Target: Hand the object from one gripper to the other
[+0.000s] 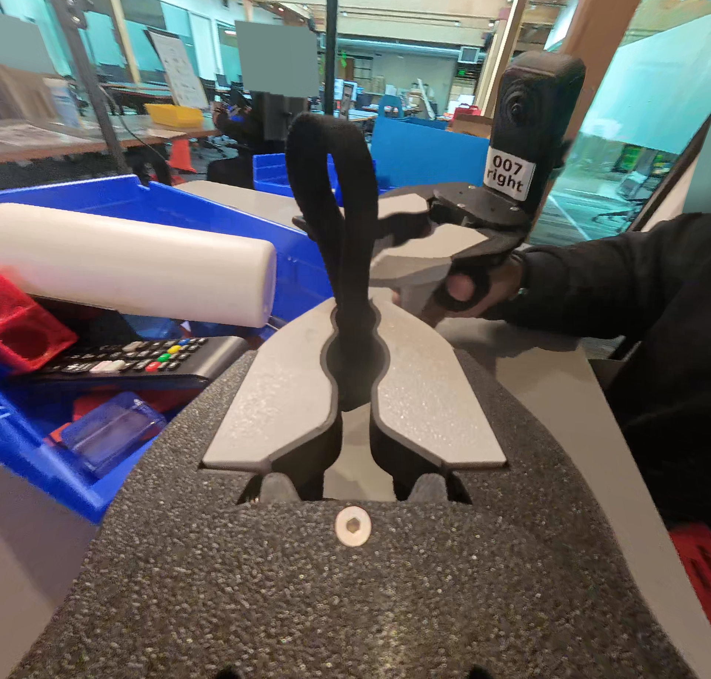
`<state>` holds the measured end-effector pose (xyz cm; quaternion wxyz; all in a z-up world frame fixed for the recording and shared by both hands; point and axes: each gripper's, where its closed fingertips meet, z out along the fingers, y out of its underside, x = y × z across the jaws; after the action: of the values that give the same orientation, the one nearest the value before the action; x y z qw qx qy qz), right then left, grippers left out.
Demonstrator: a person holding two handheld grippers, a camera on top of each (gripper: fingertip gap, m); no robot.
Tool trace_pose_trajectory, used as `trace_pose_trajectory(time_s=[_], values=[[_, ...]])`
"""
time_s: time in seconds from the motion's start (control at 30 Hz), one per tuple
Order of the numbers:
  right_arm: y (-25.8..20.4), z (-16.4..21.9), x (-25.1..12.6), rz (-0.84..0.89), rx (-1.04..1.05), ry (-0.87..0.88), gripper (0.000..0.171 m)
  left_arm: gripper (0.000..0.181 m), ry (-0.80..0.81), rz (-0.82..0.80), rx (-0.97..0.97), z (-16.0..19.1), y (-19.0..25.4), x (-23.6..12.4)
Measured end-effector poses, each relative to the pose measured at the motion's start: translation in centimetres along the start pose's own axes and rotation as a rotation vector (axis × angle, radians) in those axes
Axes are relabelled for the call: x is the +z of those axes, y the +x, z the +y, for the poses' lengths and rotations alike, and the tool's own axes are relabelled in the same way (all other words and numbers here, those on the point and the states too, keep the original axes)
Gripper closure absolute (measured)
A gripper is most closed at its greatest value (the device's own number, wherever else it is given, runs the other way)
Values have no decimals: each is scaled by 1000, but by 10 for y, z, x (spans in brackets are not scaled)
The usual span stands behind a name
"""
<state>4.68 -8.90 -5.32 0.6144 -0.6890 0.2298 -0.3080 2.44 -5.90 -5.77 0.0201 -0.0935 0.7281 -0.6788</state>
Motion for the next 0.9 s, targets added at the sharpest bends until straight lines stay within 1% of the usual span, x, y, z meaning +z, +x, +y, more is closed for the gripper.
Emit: trace_pose_trajectory(time_s=[0.13,0.3,0.37,0.47,0.57,0.6,0.67,0.73,0.8,0.9], values=[[-19,5,5,-130,173,-29,136,171,-28,-88,73,4,-7,2],[-37,2,8,-229,308,-31,128,170,-144,-168,273,23,-7,10],[-38,6,10,-218,313,-59,126,171,-166,-192,343,27,-4,13],[-38,8,11,-184,270,-64,130,170,-217,-226,402,33,-4,15],[-43,10,12,-178,251,-75,129,169,-266,-268,461,40,-9,16],[-43,11,13,-165,244,-77,131,168,-280,-274,472,42,-9,16],[-43,13,14,-139,215,-76,141,165,-292,-273,482,46,-9,17],[-44,15,14,-134,180,-74,145,159,-303,-267,478,48,-10,18],[-44,15,14,-131,146,-71,159,151,-311,-251,473,48,-10,17],[-41,14,13,-101,69,-59,162,144,-297,-228,477,43,-11,14]])
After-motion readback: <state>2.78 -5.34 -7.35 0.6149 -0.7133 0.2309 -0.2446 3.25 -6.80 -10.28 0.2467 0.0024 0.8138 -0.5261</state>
